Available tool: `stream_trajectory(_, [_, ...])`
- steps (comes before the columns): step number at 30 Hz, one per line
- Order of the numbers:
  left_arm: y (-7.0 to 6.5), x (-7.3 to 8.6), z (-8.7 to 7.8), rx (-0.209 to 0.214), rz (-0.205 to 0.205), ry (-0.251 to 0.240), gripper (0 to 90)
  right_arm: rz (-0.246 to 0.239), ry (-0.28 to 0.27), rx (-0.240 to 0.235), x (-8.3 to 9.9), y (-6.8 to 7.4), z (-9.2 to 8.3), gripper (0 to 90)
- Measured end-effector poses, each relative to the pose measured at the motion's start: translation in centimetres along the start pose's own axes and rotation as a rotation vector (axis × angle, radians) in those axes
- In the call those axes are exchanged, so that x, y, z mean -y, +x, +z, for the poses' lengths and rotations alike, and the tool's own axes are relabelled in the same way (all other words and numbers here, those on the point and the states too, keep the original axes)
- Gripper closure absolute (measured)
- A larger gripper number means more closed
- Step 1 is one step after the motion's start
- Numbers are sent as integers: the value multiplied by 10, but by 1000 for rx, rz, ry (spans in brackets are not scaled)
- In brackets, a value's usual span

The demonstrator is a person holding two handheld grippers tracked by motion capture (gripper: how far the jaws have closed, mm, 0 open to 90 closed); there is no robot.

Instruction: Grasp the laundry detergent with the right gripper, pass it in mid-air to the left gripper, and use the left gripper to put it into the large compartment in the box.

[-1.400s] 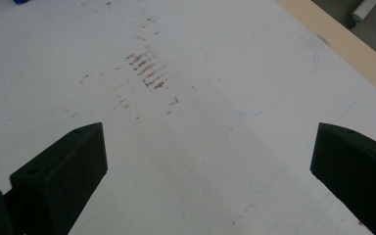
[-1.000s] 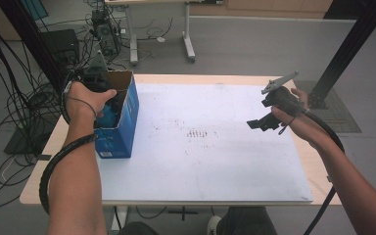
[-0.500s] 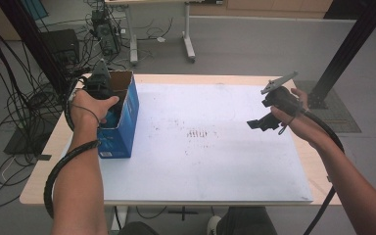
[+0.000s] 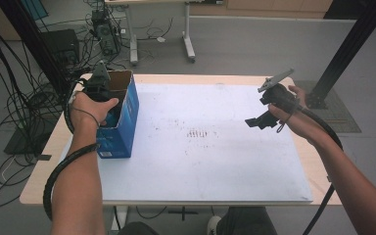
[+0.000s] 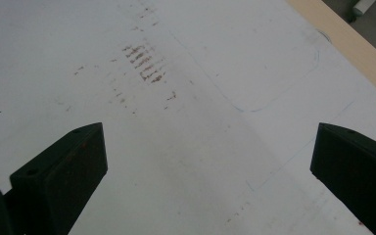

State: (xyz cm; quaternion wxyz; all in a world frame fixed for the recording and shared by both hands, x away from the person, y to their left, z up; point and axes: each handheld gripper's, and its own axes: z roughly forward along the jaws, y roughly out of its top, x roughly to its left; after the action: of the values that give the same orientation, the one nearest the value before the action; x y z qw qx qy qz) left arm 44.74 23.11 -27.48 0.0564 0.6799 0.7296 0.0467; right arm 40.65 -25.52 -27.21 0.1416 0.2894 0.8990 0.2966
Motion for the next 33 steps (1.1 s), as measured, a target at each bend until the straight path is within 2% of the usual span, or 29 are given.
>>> stream_trajectory(15, [0,-1,0,-1,-8,3,365,-19,11,14,-7,-7,-6,3])
stream_trajectory(33, [-2,-2,0,-8,-5,12,365,-26,17,13,-8,-9,-7,3])
